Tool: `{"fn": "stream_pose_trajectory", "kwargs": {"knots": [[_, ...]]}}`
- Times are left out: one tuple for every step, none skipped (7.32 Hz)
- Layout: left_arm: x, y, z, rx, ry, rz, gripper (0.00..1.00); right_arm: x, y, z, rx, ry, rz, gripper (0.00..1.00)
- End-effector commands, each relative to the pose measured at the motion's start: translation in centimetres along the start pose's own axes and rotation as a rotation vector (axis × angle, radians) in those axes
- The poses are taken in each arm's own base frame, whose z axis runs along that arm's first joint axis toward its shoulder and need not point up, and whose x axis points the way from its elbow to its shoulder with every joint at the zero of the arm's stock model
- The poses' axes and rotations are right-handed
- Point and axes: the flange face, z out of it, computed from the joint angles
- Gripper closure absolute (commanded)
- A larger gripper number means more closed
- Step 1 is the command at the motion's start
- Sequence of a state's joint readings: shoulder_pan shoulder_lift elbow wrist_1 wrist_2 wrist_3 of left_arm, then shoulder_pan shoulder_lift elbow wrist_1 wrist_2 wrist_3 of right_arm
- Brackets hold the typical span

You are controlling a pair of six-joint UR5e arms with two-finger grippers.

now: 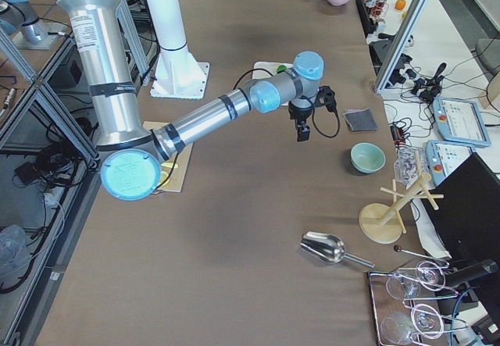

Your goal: Place all lemons on tray

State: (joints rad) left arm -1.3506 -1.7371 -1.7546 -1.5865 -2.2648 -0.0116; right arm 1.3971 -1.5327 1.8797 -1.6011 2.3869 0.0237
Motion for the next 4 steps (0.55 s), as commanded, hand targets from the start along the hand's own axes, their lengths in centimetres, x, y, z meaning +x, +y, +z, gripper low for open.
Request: {"fn": "stream_pose_trajectory", "kwargs": {"knots": [[-9.0, 4.1, -6.1, -0.044, -0.029, 0.011, 0.02, 10.9, 10.2, -4.1, 0.048, 0.06, 0.075, 0.0], [-10.7, 5.9, -7.6, -0.04, -0.015, 0.0, 0.02, 13.8, 12.9, -5.5, 0.076, 0.074, 0.155, 0.0], [-11.9, 8.9, -6.3, -0.074, -0.011, 0.039, 0.02, 15.4, 16.9, -4.0, 0.042, 0.089, 0.206, 0.0], [-14.0, 14.1, -3.1, -0.126, 0.009, -0.025, 0.02, 16.1, 19.0, -3.0, 0.008, 0.114, 0.24, 0.0]]}}
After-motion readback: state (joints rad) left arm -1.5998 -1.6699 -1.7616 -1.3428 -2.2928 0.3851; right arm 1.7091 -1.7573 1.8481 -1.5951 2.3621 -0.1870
